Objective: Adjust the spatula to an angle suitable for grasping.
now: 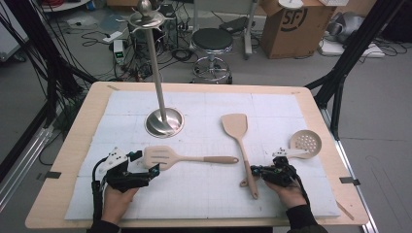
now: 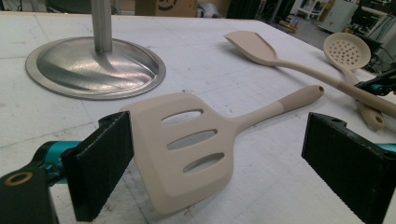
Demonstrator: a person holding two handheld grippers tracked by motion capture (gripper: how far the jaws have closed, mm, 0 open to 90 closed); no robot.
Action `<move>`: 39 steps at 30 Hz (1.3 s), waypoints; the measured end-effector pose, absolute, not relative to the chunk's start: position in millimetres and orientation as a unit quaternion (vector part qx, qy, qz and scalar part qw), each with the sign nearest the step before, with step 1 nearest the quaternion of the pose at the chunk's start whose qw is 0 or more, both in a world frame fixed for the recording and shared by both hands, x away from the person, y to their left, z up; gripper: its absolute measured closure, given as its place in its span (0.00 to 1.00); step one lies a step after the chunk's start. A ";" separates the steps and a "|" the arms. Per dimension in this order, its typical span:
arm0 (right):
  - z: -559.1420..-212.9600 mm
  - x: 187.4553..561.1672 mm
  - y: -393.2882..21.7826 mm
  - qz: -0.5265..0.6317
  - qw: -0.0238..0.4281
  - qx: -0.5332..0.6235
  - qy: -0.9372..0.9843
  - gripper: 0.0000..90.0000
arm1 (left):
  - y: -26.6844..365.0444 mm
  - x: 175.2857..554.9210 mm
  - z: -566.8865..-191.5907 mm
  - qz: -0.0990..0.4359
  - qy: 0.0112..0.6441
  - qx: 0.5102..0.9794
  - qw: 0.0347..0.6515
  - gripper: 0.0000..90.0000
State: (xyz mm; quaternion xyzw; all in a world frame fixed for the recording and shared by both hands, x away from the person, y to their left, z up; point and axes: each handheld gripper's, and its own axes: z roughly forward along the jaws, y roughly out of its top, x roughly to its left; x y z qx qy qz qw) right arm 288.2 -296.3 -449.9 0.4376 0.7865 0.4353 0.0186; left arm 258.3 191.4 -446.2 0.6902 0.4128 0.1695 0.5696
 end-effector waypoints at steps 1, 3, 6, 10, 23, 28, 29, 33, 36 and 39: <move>-450.5 288.8 -295.8 0.436 0.019 0.436 0.787 1.00 | 191.5 258.5 -446.3 0.170 0.412 0.690 0.570 0.11; -451.5 289.9 -295.0 0.436 0.017 0.435 0.788 1.00 | 191.5 258.7 -446.4 0.170 0.412 0.691 0.569 0.11; -453.2 291.8 -292.8 0.435 0.012 0.436 0.788 1.00 | 191.4 258.8 -446.5 0.170 0.411 0.693 0.567 0.11; -454.0 292.7 -290.4 0.433 0.010 0.436 0.789 1.00 | 191.0 258.8 -446.7 0.169 0.411 0.693 0.568 0.11; -454.6 295.3 -269.0 0.411 0.015 0.415 0.811 1.00 | 191.4 258.9 -446.1 0.170 0.412 0.692 0.568 0.11; -454.5 295.7 -267.2 0.416 0.010 0.413 0.810 1.00 | 191.2 258.9 -446.1 0.170 0.412 0.691 0.569 0.11; -454.4 295.8 -265.3 0.419 0.007 0.408 0.811 1.00 | 191.1 259.0 -446.1 0.170 0.412 0.691 0.569 0.11; -454.2 295.5 -260.4 0.421 0.007 0.403 0.813 1.00 | 191.2 258.9 -446.0 0.170 0.411 0.692 0.568 0.11; -453.3 295.3 -254.3 0.422 0.009 0.396 0.816 1.00 | 191.3 258.9 -446.0 0.170 0.412 0.692 0.568 0.11; -452.2 296.2 -247.9 0.418 0.007 0.391 0.820 1.00 | 191.7 258.7 -446.2 0.169 0.413 0.691 0.568 0.11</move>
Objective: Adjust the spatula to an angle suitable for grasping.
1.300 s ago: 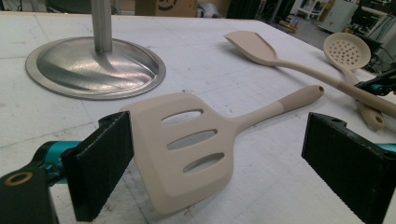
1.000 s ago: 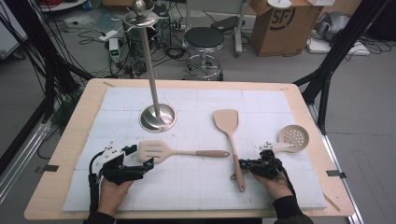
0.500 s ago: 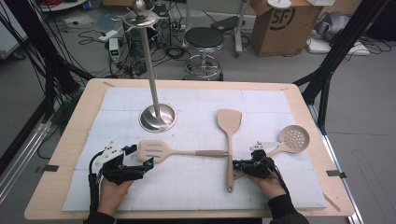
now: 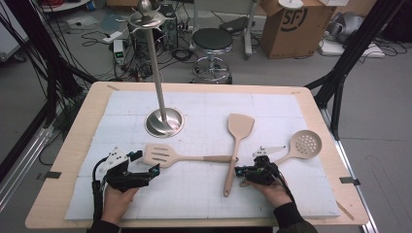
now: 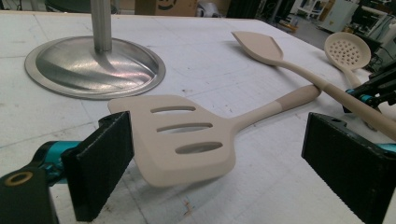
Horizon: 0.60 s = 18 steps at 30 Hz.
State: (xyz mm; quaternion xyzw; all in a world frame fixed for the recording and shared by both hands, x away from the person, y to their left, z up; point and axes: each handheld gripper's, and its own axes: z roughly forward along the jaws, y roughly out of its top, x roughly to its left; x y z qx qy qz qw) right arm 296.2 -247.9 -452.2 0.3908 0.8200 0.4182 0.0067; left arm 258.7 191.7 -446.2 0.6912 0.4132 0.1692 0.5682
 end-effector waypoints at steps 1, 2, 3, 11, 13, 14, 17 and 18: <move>-451.8 296.8 -244.3 0.417 0.007 0.387 0.823 1.00 | 191.9 258.6 -446.4 0.169 0.414 0.691 0.568 0.11; -451.8 296.8 -244.3 0.417 0.007 0.387 0.823 1.00 | 192.1 258.7 -446.6 0.167 0.415 0.690 0.569 0.11; -451.5 297.3 -241.8 0.414 0.006 0.385 0.825 1.00 | 192.3 258.8 -446.7 0.167 0.416 0.689 0.570 0.11; -447.8 305.9 -217.2 0.378 0.005 0.356 0.855 1.00 | 193.4 258.4 -446.4 0.163 0.418 0.689 0.570 0.11; -446.9 308.7 -213.4 0.373 0.002 0.352 0.859 1.00 | 194.4 257.9 -446.2 0.163 0.417 0.688 0.571 0.11; -446.9 308.7 -213.4 0.373 0.002 0.352 0.859 1.00 | 194.7 257.7 -446.2 0.163 0.417 0.688 0.572 0.11; -445.0 312.2 -205.4 0.365 0.003 0.349 0.863 1.00 | 195.6 257.1 -446.0 0.163 0.418 0.685 0.573 0.11; -444.4 312.8 -202.7 0.363 0.001 0.350 0.864 1.00 | 195.5 257.2 -445.9 0.163 0.417 0.686 0.573 0.11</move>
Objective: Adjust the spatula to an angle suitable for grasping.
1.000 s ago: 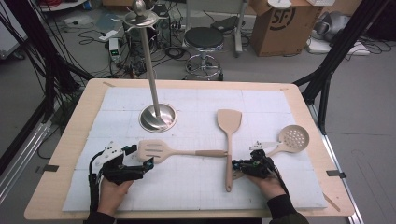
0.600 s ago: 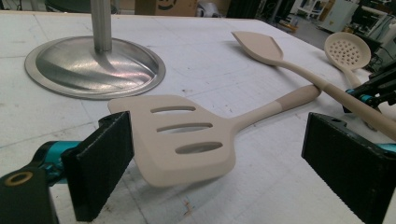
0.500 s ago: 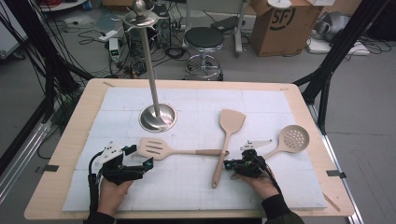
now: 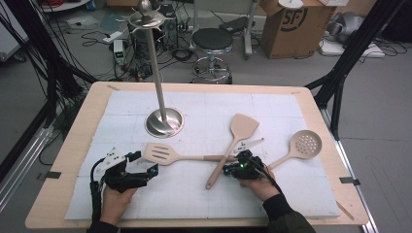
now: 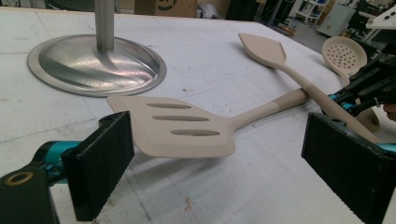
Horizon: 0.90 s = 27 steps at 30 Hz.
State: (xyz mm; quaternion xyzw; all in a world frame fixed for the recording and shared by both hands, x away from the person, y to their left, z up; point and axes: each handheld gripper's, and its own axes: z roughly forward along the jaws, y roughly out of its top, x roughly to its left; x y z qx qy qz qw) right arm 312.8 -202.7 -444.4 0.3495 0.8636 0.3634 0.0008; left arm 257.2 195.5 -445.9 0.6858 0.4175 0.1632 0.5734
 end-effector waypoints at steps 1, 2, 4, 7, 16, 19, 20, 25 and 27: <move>-444.0 313.3 -200.0 0.361 -0.004 0.348 0.865 1.00 | 195.1 257.2 -445.8 0.163 0.418 0.686 0.573 0.11; -444.0 313.3 -200.0 0.361 -0.004 0.348 0.865 1.00 | 195.1 257.2 -445.8 0.163 0.418 0.686 0.573 0.11; -443.5 315.7 -192.6 0.356 -0.006 0.346 0.868 1.00 | 193.8 257.6 -445.6 0.165 0.415 0.688 0.572 0.11; -443.4 318.5 -187.5 0.356 -0.006 0.341 0.870 1.00 | 192.4 257.6 -446.0 0.164 0.414 0.690 0.570 0.11; -444.6 324.7 -178.8 0.363 -0.017 0.357 0.860 0.99 | 194.2 257.5 -445.7 0.164 0.416 0.687 0.572 0.11; -442.9 325.9 -177.8 0.368 -0.011 0.368 0.854 0.99 | 193.8 257.5 -445.6 0.164 0.414 0.688 0.573 0.11; -442.9 325.9 -177.8 0.368 -0.011 0.368 0.854 0.99 | 193.9 257.5 -445.6 0.164 0.415 0.688 0.573 0.11; -441.0 326.7 -173.7 0.361 -0.010 0.374 0.854 0.99 | 194.0 259.9 -445.9 0.161 0.417 0.685 0.575 0.11; -440.1 329.5 -171.1 0.356 -0.013 0.373 0.857 0.99 | 193.0 262.2 -446.5 0.161 0.418 0.686 0.574 0.11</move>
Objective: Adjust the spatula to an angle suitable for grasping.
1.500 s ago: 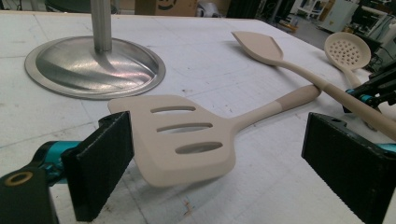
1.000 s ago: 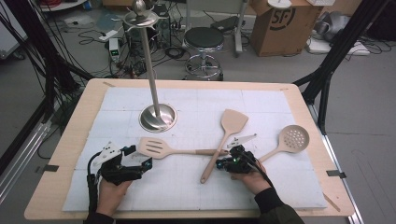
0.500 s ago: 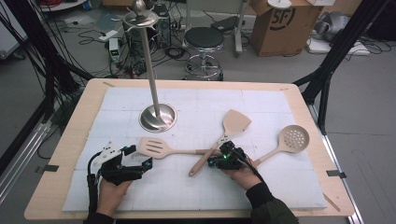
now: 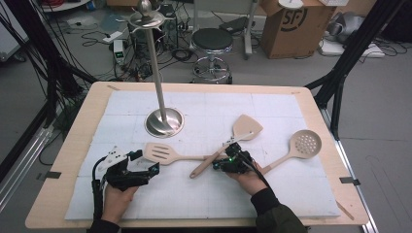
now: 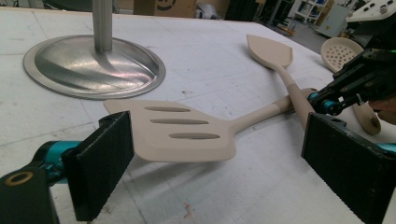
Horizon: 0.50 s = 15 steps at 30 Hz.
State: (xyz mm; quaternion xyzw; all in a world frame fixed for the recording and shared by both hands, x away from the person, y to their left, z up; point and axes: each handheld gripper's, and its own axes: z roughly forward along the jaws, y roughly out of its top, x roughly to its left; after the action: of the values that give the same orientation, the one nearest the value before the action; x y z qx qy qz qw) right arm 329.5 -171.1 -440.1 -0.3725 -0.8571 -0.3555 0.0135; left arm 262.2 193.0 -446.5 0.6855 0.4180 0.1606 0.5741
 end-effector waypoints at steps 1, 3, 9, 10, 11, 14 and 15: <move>-440.1 329.5 -171.1 -0.356 0.013 -0.373 -0.857 0.99 | 192.9 262.9 -446.3 0.161 0.419 0.684 0.575 0.11; -438.5 332.7 -165.0 -0.344 0.006 -0.364 -0.865 0.99 | 193.1 262.7 -444.9 0.162 0.418 0.682 0.578 0.11; -437.7 339.1 -159.0 -0.342 0.014 -0.365 -0.866 0.99 | 196.6 255.9 -444.7 0.163 0.414 0.682 0.580 0.11; -437.4 339.7 -158.3 -0.343 0.015 -0.366 -0.865 0.99 | 198.1 254.6 -443.9 0.164 0.415 0.678 0.584 0.11; -437.3 340.3 -157.0 -0.343 0.012 -0.364 -0.866 0.99 | 199.0 254.1 -443.3 0.163 0.416 0.675 0.587 0.11; -437.2 340.7 -152.7 -0.337 0.013 -0.360 -0.870 0.99 | 199.2 255.6 -443.9 0.161 0.419 0.673 0.588 0.11; -437.3 340.5 -151.9 -0.337 0.013 -0.362 -0.869 0.99 | 199.2 256.1 -444.2 0.161 0.418 0.676 0.585 0.11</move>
State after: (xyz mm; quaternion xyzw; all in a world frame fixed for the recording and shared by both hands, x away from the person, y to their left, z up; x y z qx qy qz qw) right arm 340.5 -151.9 -437.3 -0.3620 -0.8690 -0.3370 0.0126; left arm 256.1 199.2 -444.2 0.6758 0.4179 0.1614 0.5853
